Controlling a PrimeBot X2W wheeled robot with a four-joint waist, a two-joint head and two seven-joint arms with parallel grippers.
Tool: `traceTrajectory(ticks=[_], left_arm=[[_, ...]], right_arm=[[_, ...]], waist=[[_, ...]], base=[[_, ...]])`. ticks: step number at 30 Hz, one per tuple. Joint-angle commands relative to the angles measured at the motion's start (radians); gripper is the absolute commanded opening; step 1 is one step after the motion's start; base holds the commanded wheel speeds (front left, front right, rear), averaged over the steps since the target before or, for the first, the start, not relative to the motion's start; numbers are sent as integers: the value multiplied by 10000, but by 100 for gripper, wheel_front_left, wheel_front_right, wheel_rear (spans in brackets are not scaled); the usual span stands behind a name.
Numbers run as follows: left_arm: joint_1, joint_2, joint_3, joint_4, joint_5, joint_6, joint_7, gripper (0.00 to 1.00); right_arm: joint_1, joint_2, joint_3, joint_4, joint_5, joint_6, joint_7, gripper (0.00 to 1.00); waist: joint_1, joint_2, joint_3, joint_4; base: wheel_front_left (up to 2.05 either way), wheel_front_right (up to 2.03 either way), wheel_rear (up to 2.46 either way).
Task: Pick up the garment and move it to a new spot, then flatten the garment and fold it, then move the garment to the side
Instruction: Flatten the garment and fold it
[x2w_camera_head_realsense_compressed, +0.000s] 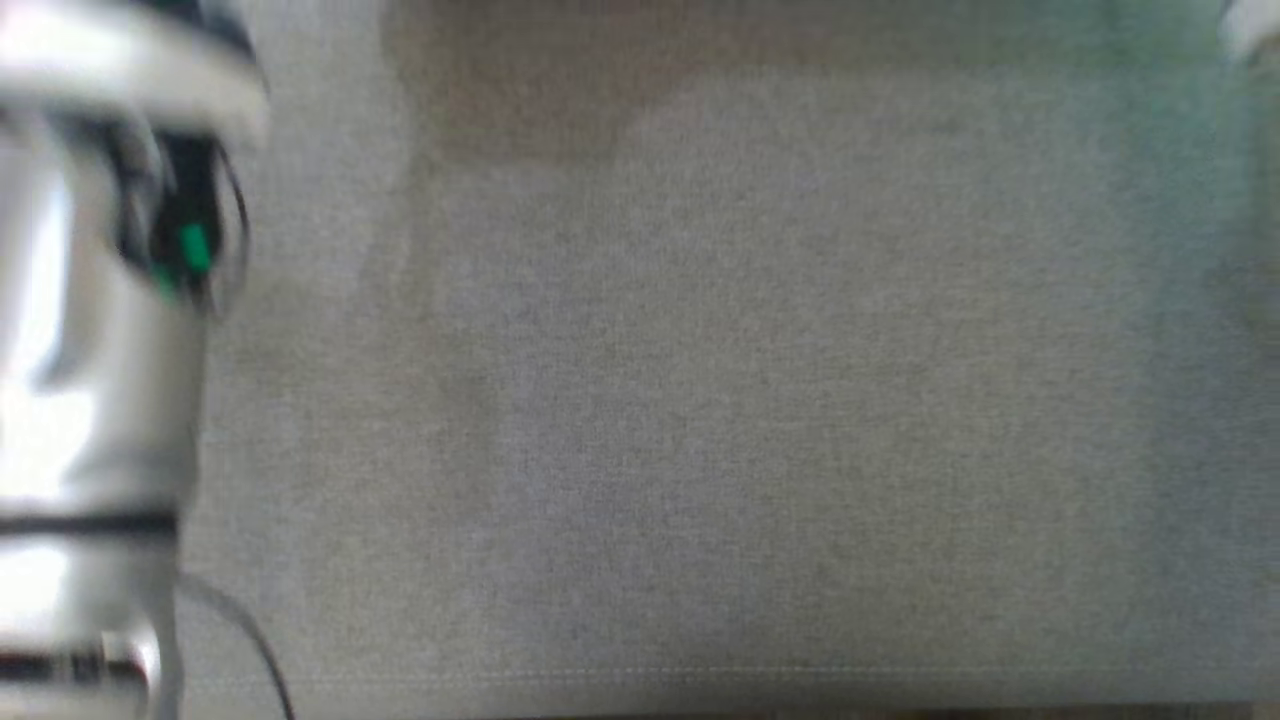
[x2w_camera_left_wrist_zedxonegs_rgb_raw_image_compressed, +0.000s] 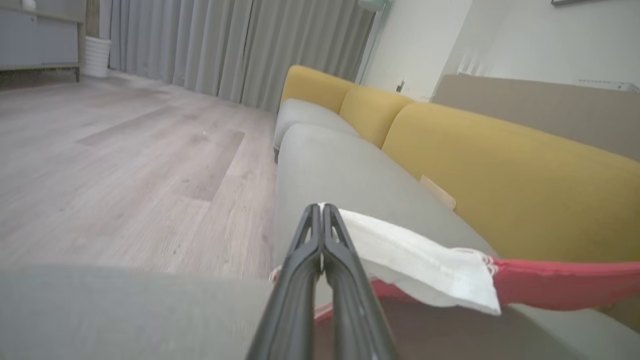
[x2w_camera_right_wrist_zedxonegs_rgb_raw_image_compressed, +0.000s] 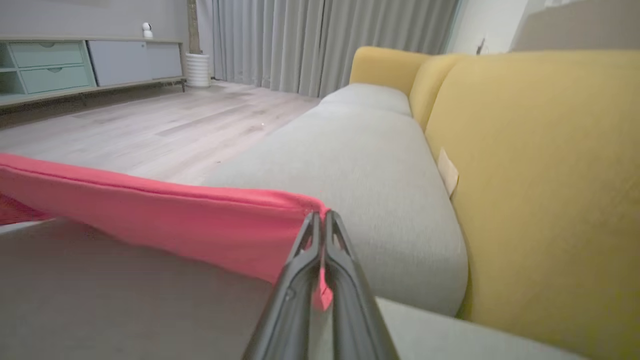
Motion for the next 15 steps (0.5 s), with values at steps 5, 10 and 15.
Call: traceTrajectory(ticks=[5, 10, 15], left_arm=[[2258, 714, 532, -968, -82, -58, -50, 0], [4575, 482, 943, -1372, 84, -26, -50, 0], [6445, 157, 1307, -1906, 360, 166, -50, 0]], right_arm=[[2179, -317, -278, -935, 611, -9, -135, 0], [4607, -494, -1166, -1970, 694, -9, -138, 0], [6565, -327, -2027, -2954, 474, -9, -139, 0]], waist=[[-1, 0, -1504, -47], [-1, 0, -2505, -82], [-1, 0, -3151, -241]], base=[[0, 0, 0], [0, 0, 0], [0, 0, 0]])
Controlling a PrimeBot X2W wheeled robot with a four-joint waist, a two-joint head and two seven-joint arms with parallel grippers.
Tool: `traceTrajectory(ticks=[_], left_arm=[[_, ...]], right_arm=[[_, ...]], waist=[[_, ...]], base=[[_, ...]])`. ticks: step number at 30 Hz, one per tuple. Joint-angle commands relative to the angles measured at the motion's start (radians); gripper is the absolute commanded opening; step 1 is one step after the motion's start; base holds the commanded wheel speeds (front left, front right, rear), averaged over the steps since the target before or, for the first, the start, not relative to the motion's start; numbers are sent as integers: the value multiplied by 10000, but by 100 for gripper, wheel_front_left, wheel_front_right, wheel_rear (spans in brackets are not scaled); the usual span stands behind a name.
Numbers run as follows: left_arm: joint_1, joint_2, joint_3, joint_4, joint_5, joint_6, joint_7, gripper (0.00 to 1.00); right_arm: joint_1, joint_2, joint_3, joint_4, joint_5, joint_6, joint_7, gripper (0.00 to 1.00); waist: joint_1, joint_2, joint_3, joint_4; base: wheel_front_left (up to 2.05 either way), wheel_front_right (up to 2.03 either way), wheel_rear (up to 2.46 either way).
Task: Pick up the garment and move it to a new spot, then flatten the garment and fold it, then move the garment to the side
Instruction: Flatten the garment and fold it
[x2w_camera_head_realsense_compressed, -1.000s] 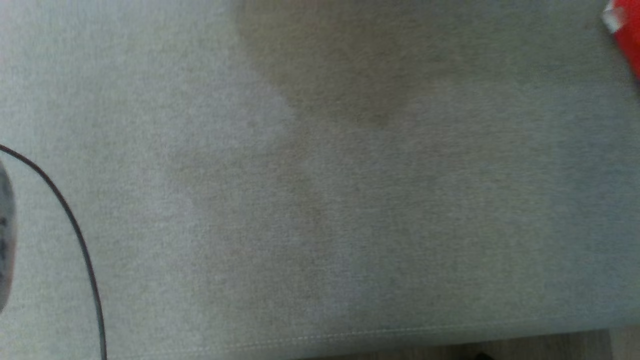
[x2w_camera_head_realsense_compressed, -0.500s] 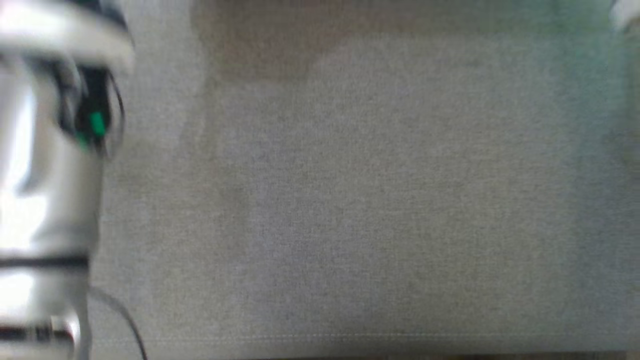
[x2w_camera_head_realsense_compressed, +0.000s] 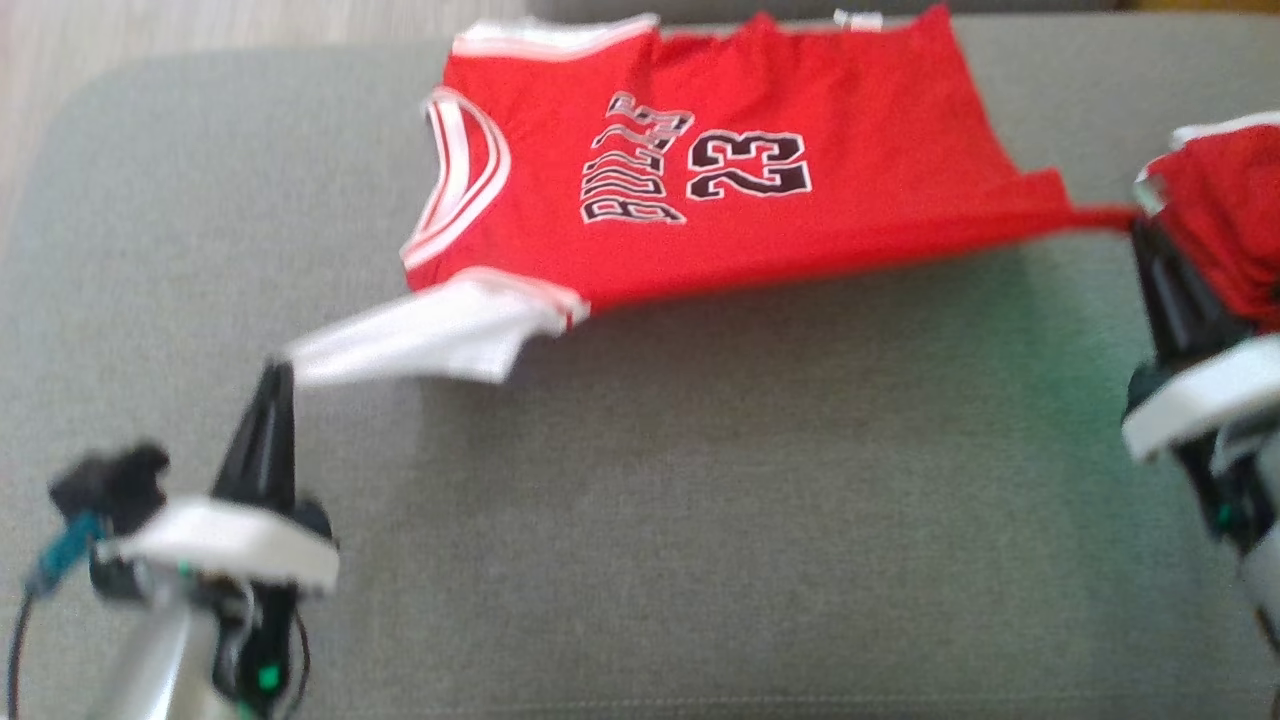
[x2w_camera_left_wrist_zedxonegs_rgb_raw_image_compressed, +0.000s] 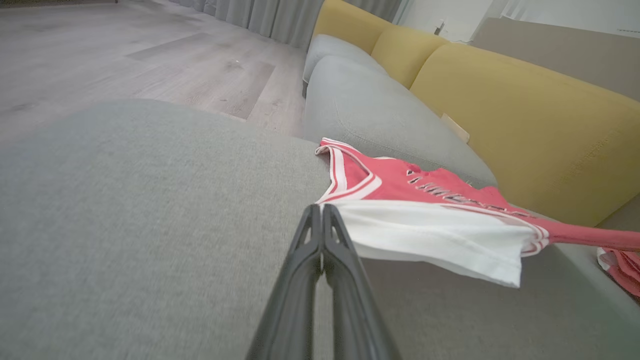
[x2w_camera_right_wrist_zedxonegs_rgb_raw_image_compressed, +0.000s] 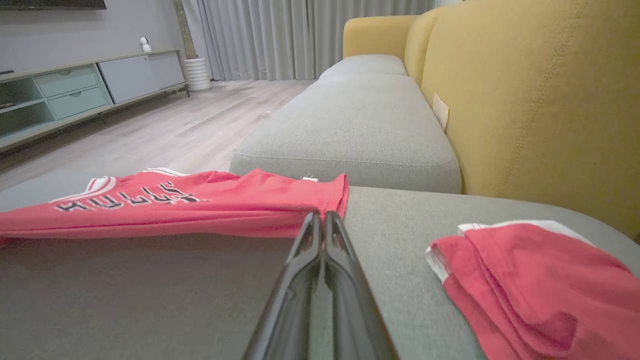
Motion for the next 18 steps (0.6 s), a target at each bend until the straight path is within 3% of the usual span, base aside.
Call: traceTrajectory(ticks=[1, 11, 18], left_arm=[[236, 224, 702, -508, 103, 192, -56, 0], [2657, -531, 937, -2029, 320, 595, -48, 0], [2441, -671, 795, -2470, 260, 793, 244, 0]], right_arm=[[434, -182, -292, -488, -138, -9, -136, 0], [2859, 54, -1284, -1879, -757, -9, 24, 0], [3293, 385, -1934, -2304, -1008, -9, 500, 0]], waist=[[0, -1, -489, -160], [0, -1, -826, -267], [0, -1, -603, -84]], base=[[0, 0, 0], [0, 0, 0], [0, 0, 0]])
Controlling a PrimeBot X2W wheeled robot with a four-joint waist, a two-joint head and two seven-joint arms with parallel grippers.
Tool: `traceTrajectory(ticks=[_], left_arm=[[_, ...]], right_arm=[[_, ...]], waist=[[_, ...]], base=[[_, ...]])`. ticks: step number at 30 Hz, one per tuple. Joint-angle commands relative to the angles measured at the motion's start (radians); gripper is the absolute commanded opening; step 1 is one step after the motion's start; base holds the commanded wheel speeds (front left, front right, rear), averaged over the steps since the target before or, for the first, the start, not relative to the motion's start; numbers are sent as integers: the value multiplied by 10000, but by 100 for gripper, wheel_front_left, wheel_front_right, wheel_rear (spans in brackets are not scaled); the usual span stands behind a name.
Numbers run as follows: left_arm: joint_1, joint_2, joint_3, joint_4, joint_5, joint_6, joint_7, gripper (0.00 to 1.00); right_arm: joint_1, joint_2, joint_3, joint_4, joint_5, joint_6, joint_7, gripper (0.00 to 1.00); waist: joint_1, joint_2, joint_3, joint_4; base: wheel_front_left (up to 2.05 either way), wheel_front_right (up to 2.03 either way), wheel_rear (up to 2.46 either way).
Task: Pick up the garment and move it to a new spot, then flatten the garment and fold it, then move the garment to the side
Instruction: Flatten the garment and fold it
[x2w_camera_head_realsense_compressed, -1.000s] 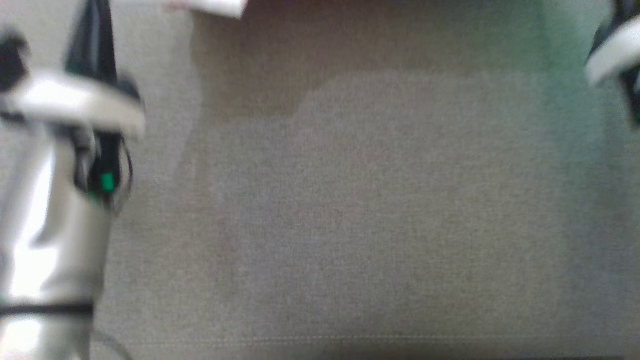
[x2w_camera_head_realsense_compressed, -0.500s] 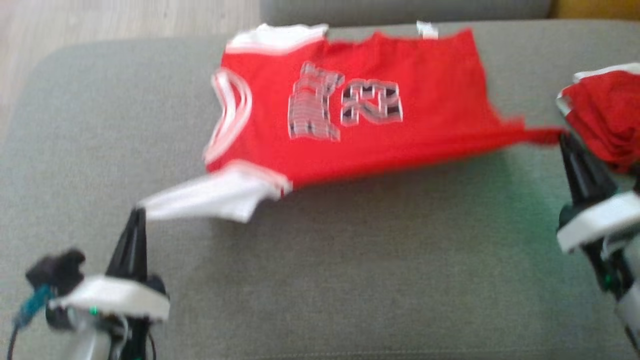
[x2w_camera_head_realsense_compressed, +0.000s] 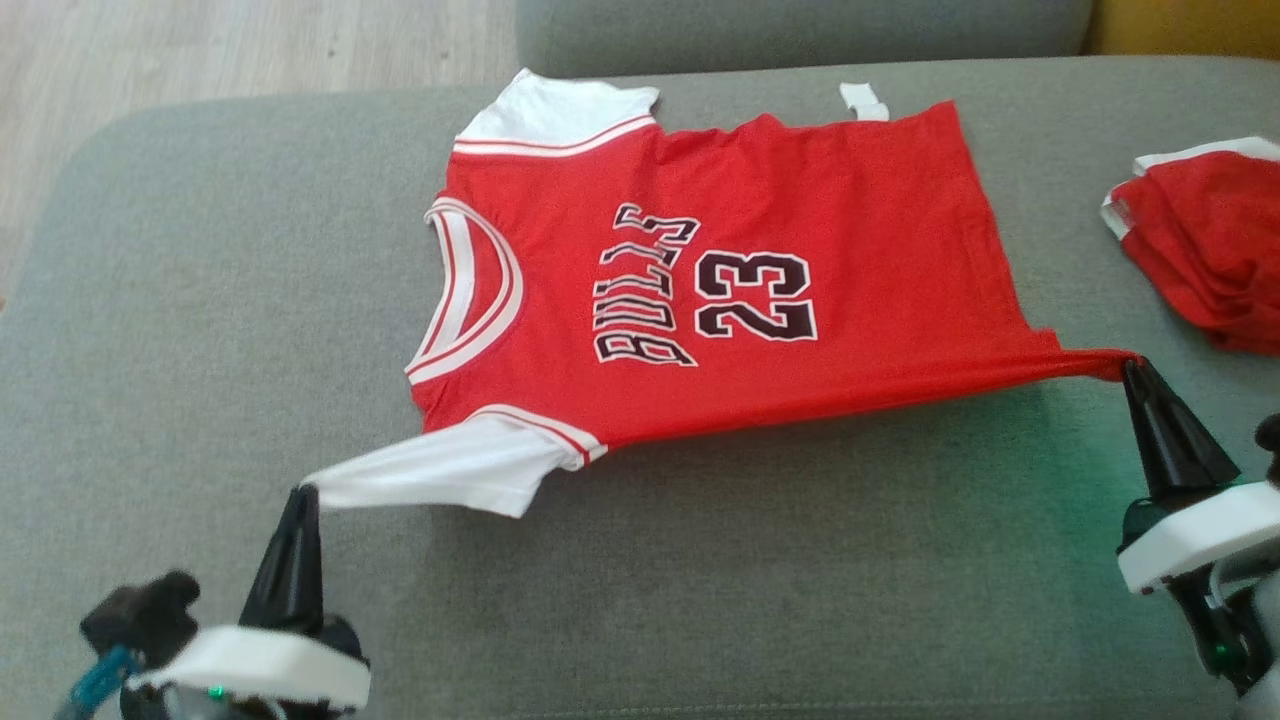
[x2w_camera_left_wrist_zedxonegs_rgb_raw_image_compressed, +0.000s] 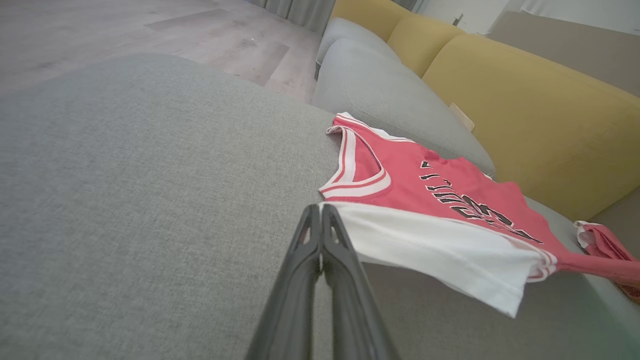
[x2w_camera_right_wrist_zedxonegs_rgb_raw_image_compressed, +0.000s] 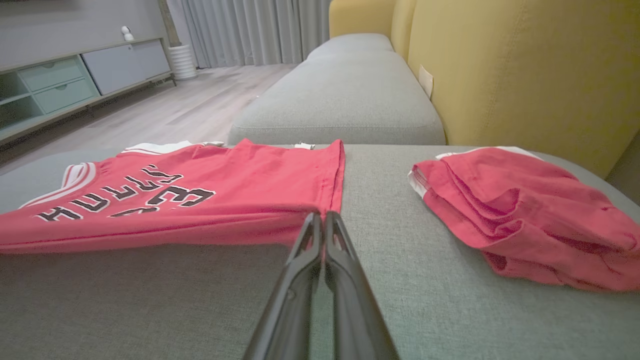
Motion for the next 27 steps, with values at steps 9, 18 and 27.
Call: traceTrajectory(ticks=[9, 18, 27], left_arm=[[-2477, -80, 268, 459, -183, 34, 189, 0], [-4859, 146, -208, 2121, 412, -237, 29, 0], [-6720, 425, -509, 3474, 1299, -392, -263, 0]], right_arm=[[-1067, 152, -55, 366, -250, -9, 369, 0], [-2856, 154, 488, 1567, -382, -9, 142, 0], [-4107, 164, 1234, 2606, -224, -9, -86, 0]], waist=[[1, -1, 846, 117], [1, -1, 1739, 15], [1, -1, 2378, -61]], base=[[0, 0, 0], [0, 0, 0], [0, 0, 0]])
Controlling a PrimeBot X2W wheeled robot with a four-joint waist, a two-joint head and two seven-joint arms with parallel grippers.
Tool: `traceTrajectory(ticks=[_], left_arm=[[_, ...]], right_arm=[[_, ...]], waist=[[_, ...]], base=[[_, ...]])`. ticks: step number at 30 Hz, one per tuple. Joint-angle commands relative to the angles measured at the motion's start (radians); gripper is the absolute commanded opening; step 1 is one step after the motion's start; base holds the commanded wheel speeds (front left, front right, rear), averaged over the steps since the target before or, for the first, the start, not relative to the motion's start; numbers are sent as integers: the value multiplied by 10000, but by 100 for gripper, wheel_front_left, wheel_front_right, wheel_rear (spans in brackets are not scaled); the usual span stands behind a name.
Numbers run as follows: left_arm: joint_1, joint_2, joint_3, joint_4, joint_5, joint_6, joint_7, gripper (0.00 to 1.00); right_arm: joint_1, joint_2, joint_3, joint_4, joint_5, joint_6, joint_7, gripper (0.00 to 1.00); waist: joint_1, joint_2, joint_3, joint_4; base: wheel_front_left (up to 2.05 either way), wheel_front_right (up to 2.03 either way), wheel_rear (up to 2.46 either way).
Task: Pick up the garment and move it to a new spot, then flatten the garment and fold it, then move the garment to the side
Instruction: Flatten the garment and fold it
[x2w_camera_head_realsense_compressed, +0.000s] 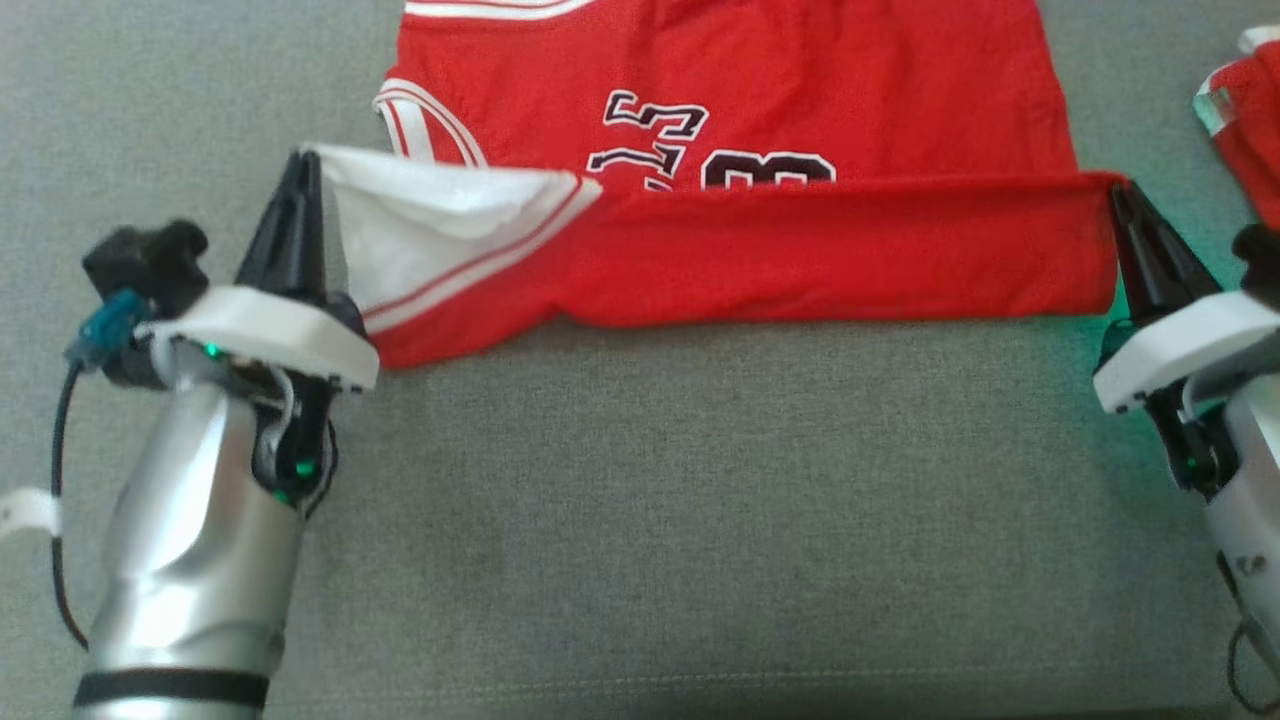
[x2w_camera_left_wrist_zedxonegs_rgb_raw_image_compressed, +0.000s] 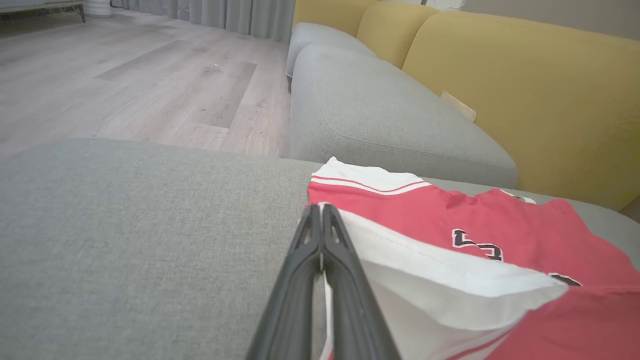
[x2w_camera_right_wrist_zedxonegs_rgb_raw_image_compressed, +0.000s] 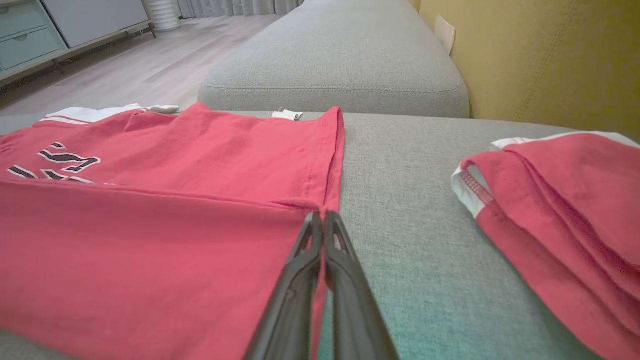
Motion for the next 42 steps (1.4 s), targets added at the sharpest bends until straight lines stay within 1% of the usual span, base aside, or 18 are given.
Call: traceTrajectory(ticks=[1, 6, 7, 8, 9, 14, 18, 21, 23, 25, 27, 32, 36, 40, 41, 42], left_arm=[[-550, 405, 259, -105, 220, -20, -143, 0], [-906, 381, 294, 140, 595, -102, -168, 0], [-900, 341, 345, 134, 640, -114, -169, 27], [-869, 292, 391, 122, 693, -122, -170, 71], [-815, 248, 432, 72, 767, -128, -170, 100], [32, 38, 751, -669, 1151, -72, -172, 100], [1302, -294, 882, -1301, 1154, -82, -172, 100], [2232, -517, 639, -1330, 1071, -109, -165, 100], [2456, -578, 568, -1285, 1003, -96, -87, 100], [2746, -656, 469, -1225, 927, 7, 90, 100], [2850, -693, 483, -1082, 877, 248, 274, 100], [2606, -572, 596, -824, 914, 522, 300, 100], [2400, -476, 603, -458, 942, 607, 341, 100], [2178, -393, 585, -26, 957, 585, 268, 100], [2121, -367, 576, 107, 971, 578, 244, 78], [2063, -342, 547, 249, 992, 552, 224, 45]], right_arm=[[-268, -216, 214, -32, 113, -9, -182, 0], [-670, -188, 523, 451, 273, -9, -389, 0], [-732, -175, 525, 529, 310, -9, -442, 80], [-778, -158, 522, 611, 341, -9, -486, 100], [-808, -139, 538, 668, 363, -9, -524, 100], [-650, -107, 538, 414, 356, -9, -647, 100], [-78, -29, -35, -498, 213, -9, -658, 100], [557, 138, -434, -1134, 38, -9, -660, 100], [755, 198, -522, -1292, -29, -9, -660, 100], [1090, 327, -653, -1563, -113, -9, -660, 100], [1442, 459, -707, -1832, -196, -9, -661, 100], [1664, 575, -757, -1929, -190, -9, -662, 100], [1721, 589, -770, -1844, -128, -9, -662, 100], [1746, 637, -644, -1570, 21, -9, -654, 100], [1722, 669, -582, -1460, 97, -9, -605, 100], [1680, 693, -497, -1357, 161, -9, -533, 100]], waist=[[0, 0, 143, -33], [0, 0, 218, -74], [0, 0, 211, -81], [0, 0, 191, -80], [0, 0, 159, -81], [0, 0, -152, -130], [0, 0, -434, -143], [0, 0, -593, -172], [0, 0, -622, -185], [0, 0, -656, -210], [0, 0, -675, -262], [0, 0, -667, -360], [0, 0, -661, -405], [0, 0, -650, -396], [0, 0, -640, -391], [0, 0, -625, -382]], base=[[0, 0, 0], [0, 0, 0], [0, 0, 0], [0, 0, 0], [0, 0, 0], [0, 0, 0], [0, 0, 0], [0, 0, 0], [0, 0, 0], [0, 0, 0], [0, 0, 0], [0, 0, 0], [0, 0, 0], [0, 0, 0], [0, 0, 0], [0, 0, 0]])
